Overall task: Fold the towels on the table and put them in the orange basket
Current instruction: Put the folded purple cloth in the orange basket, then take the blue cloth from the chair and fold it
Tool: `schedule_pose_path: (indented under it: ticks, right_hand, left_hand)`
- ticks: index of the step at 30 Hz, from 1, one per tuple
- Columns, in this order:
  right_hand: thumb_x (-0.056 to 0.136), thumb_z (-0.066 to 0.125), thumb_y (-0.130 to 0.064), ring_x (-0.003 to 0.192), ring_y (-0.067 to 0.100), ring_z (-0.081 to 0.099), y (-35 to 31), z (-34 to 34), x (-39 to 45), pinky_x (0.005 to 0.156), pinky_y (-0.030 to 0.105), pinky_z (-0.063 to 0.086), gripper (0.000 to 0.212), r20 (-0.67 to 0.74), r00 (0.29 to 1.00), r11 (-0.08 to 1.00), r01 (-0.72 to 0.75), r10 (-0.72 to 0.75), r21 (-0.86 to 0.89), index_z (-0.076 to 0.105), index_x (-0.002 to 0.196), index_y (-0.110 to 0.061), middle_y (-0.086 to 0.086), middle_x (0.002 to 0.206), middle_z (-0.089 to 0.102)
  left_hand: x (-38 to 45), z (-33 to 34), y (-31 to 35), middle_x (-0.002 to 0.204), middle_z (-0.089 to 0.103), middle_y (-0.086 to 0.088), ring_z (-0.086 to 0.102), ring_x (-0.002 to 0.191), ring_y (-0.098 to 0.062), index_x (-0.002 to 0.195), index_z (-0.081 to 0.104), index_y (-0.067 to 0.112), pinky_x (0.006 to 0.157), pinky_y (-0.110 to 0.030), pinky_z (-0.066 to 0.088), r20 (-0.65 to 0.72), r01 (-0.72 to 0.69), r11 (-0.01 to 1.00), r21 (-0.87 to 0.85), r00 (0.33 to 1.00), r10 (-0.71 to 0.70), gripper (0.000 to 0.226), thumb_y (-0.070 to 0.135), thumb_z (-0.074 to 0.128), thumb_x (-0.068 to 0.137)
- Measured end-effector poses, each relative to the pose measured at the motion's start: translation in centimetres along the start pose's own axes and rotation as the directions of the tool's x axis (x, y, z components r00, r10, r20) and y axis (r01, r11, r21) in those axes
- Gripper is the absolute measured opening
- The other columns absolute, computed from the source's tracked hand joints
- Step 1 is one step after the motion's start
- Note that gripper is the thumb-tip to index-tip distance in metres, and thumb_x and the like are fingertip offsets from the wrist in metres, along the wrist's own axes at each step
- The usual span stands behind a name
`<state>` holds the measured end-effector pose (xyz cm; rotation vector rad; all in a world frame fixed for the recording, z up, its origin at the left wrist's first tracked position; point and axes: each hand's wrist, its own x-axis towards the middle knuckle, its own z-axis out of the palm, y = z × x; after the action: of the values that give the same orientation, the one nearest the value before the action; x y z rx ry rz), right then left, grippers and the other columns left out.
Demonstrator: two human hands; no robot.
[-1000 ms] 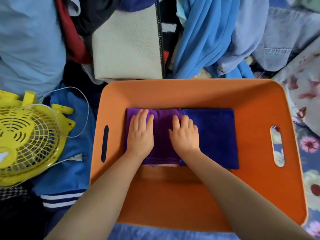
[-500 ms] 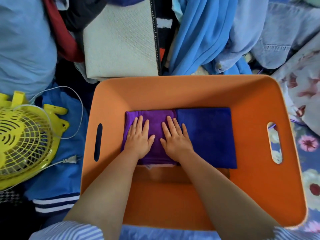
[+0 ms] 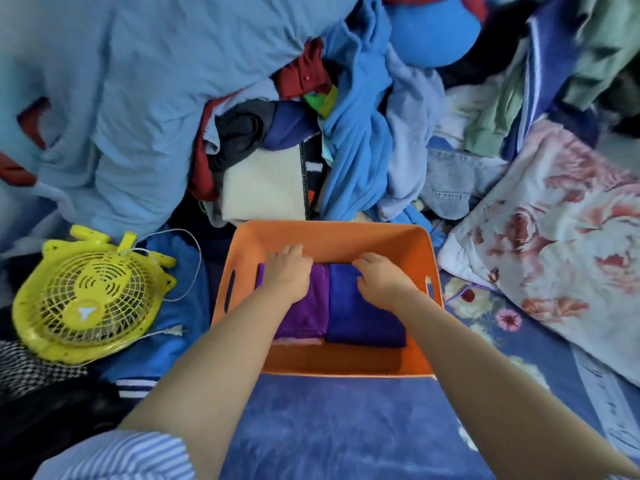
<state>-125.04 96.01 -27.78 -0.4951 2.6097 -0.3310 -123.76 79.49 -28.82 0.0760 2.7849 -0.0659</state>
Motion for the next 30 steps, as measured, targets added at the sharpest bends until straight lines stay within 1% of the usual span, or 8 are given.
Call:
schedule_pose_path:
  ticks: [3,7,9,14,18,21,28,30]
  right_hand:
    - [0.090,0.038,-0.008,0.117,0.031,0.045,-1.6,-5.4,-4.8,0.091,0.036,0.041,0.030,-0.192,0.981,0.997,0.005,-0.020,-0.075,0.049,0.117,-0.002,0.017,0.127,0.049]
    - [0.089,0.040,-0.009,0.113,0.032,0.050,-3.7,-10.3,-11.8,0.075,0.033,0.039,0.028,-0.356,0.933,0.996,0.022,-0.052,-0.089,0.053,0.114,-0.003,0.016,0.119,0.055]
    - [0.090,0.041,-0.012,0.115,0.034,0.048,-4.5,-11.6,-15.7,0.080,0.038,0.042,0.031,-0.433,0.898,0.996,0.043,-0.071,-0.075,0.053,0.117,-0.004,0.016,0.121,0.054]
    - [0.089,0.041,-0.011,0.119,0.032,0.045,-5.8,-11.7,-24.8,0.086,0.040,0.043,0.038,-0.488,0.868,0.993,0.037,-0.089,-0.117,0.050,0.126,-0.010,0.016,0.125,0.052]
    - [0.090,0.041,-0.013,0.117,0.034,0.047,-7.0,-11.5,-33.3,0.088,0.041,0.044,0.037,-0.529,0.849,0.987,-0.084,0.000,-0.136,0.048,0.126,-0.007,0.017,0.127,0.050]
    - [0.090,0.041,-0.015,0.118,0.033,0.048,-7.5,-10.8,-40.4,0.088,0.040,0.046,0.040,-0.598,0.795,0.975,-0.200,0.107,-0.092,0.045,0.130,-0.011,0.015,0.131,0.050]
    - [0.090,0.042,-0.016,0.118,0.030,0.049,-7.1,-6.0,-59.2,0.089,0.037,0.044,0.036,-0.683,0.586,0.840,-0.537,0.436,0.076,0.051,0.126,-0.015,0.011,0.131,0.052]
    - [0.091,0.042,-0.017,0.117,0.030,0.050,-6.4,-3.9,-65.3,0.089,0.036,0.043,0.033,-0.702,0.462,0.752,-0.640,0.542,0.159,0.054,0.121,-0.014,0.012,0.129,0.053]
  left_hand:
    - [-4.5,-6.1,1.7,0.128,0.046,-0.013,0.046,0.119,-0.031,0.116,0.056,0.008,0.092,-0.038,0.040,-0.139,-0.007,1.000,0.024,0.990,0.010,0.029,0.011,0.042,0.091]
    - [-11.2,-12.1,4.2,0.117,0.052,-0.015,0.052,0.110,-0.034,0.115,0.056,0.007,0.086,-0.040,0.042,-0.281,-0.031,0.997,0.066,0.958,0.048,0.028,0.012,0.042,0.091]
    - [-15.0,-13.8,5.6,0.116,0.053,-0.015,0.052,0.109,-0.035,0.114,0.057,0.007,0.085,-0.040,0.041,-0.342,-0.055,0.997,0.055,0.937,0.071,0.028,0.014,0.042,0.091]
    - [-23.2,-15.3,8.6,0.121,0.052,-0.013,0.050,0.114,-0.033,0.118,0.056,0.010,0.087,-0.039,0.042,-0.328,-0.108,0.988,0.114,0.934,0.140,0.031,0.016,0.043,0.091]
    - [-29.7,-17.4,11.0,0.125,0.052,-0.013,0.049,0.118,-0.033,0.118,0.056,0.010,0.091,-0.039,0.042,-0.364,-0.172,0.967,0.189,0.902,0.231,0.031,0.016,0.041,0.092]
    - [-34.5,-18.5,13.3,0.128,0.049,-0.015,0.047,0.120,-0.034,0.121,0.054,0.011,0.093,-0.040,0.041,-0.375,-0.260,0.937,0.235,0.865,0.334,0.031,0.018,0.042,0.093]
    - [-46.5,-18.1,23.2,0.128,0.050,-0.016,0.048,0.118,-0.034,0.118,0.053,0.008,0.093,-0.041,0.041,-0.318,-0.545,0.728,0.415,0.663,0.677,0.028,0.012,0.040,0.094]
    - [-50.4,-17.4,27.5,0.130,0.049,-0.015,0.048,0.120,-0.033,0.119,0.054,0.009,0.094,-0.041,0.041,-0.283,-0.623,0.626,0.469,0.566,0.775,0.029,0.015,0.040,0.094]
